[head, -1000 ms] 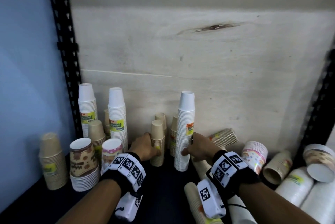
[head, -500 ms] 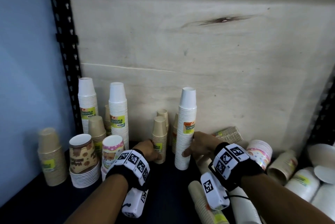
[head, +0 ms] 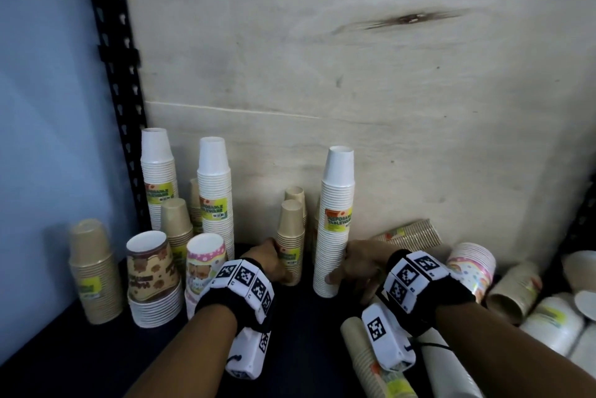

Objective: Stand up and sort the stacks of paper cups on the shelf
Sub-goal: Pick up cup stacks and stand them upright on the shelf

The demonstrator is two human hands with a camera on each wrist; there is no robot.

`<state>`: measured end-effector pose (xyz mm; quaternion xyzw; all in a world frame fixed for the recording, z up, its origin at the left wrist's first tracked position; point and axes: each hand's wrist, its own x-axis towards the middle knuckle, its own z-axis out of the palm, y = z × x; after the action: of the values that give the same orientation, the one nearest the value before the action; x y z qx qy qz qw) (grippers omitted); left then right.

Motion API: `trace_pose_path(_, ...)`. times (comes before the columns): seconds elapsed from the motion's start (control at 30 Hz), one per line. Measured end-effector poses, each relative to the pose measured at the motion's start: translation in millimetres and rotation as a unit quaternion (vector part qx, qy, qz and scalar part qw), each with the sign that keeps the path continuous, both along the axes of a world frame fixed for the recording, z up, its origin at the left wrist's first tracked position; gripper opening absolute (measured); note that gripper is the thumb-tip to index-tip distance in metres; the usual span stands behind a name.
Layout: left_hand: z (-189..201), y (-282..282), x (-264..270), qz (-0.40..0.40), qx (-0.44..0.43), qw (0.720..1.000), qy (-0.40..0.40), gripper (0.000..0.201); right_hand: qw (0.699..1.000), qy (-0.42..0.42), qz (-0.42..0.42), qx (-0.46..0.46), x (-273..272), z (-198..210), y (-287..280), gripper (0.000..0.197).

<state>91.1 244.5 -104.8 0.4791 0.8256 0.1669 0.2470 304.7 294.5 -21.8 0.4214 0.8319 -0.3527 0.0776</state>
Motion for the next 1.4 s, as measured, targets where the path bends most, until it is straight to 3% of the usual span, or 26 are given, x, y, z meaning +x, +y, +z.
trace_pose_path(0.1,6.0,-5.6,5.6,-0.005,0.001,1.0,-0.001,0.102,1.0,-0.008,0.006,-0.011,0.6,0.4,-0.6,0.054)
trace_pose_path(0.2,13.1,-12.9,12.9,0.002,-0.005,1.0,0.009,0.09,0.999,-0.014,0.0,-0.05,-0.2,2.0,-1.1,0.049)
trace_pose_path(0.33,11.4,-12.2,12.3,0.008,-0.004,1.0,0.006,0.101,0.999,-0.017,0.004,-0.052,-4.0,0.7,1.0,0.049)
trace_pose_path(0.57,8.2,-11.8,13.2,0.02,-0.018,0.999,0.026,0.09,0.997,-0.028,0.015,-0.067,-6.3,-0.8,7.9,0.051)
trace_pose_path(0.7,8.8,-12.5,15.0,0.018,-0.006,0.999,0.03,0.095,0.999,-0.014,0.013,-0.041,-6.4,-1.4,7.8,0.051)
trace_pose_path(0.87,4.8,-10.2,13.3,0.014,-0.002,0.999,0.044,0.102,1.0,-0.007,0.021,-0.001,-12.7,-5.3,9.8,0.072)
trace_pose_path(1.1,6.8,-10.7,12.9,0.01,-0.002,0.999,0.049,0.109,1.0,-0.01,0.027,0.0,-14.3,-11.6,16.4,0.066)
trace_pose_path(1.4,13.8,-16.6,17.9,0.025,-0.008,0.999,0.04,0.101,1.0,-0.002,0.022,-0.016,-12.1,-6.1,11.0,0.063)
